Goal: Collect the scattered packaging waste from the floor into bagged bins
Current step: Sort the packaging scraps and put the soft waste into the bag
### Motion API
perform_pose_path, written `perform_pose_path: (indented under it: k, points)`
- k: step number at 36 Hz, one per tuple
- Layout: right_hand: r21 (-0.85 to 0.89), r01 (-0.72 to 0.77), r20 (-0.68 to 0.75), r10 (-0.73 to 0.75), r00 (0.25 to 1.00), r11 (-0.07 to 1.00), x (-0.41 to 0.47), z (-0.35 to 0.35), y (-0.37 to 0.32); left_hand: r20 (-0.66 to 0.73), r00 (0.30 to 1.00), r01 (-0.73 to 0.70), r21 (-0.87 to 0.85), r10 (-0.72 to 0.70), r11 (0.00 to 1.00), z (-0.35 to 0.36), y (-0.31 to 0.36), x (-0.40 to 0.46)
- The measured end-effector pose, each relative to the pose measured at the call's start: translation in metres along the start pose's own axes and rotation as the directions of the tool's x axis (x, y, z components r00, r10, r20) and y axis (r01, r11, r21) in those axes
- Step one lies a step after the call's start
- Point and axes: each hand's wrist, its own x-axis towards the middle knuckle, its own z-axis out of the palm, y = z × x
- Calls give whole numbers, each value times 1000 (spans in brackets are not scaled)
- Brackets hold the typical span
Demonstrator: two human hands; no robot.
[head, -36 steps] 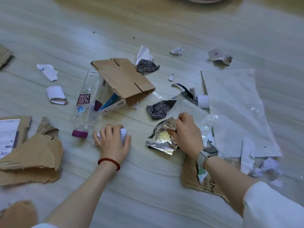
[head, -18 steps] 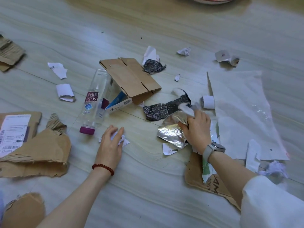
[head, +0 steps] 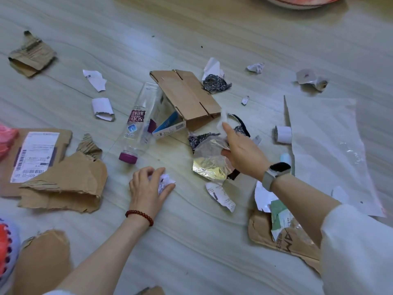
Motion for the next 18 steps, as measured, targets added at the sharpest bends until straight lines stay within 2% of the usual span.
perform_pose_path:
  k: [3, 5, 8, 12, 15, 18]
  points:
    - [-168, -57, 81, 71, 994, 984, 15, 8, 9, -54, 998, -8, 50, 10, 999, 0, -3, -3]
    - [-237, -59, 75, 79, 994, 970, 18, 13, 13, -87, 996, -23, 99, 32, 995, 0, -6, -5]
    - [-221, -53, 60, 68, 996, 974, 17, 16, 16, -103, 992, -53, 155, 69, 987, -1, -8, -10]
    - [-195, -95, -34, 89, 995, 976, 9, 23, 8, -33, 998, -38, 189, 45, 981, -7, -4, -10]
    - [-136, -144, -56, 138, 989, 980, -2, 33, -7, 45, 999, 4, 134, -10, 991, -16, 1, -9]
    - [-86, -192, -18, 191, 981, 978, -17, 42, -21, 96, 993, 65, 54, -70, 996, -32, 3, -12]
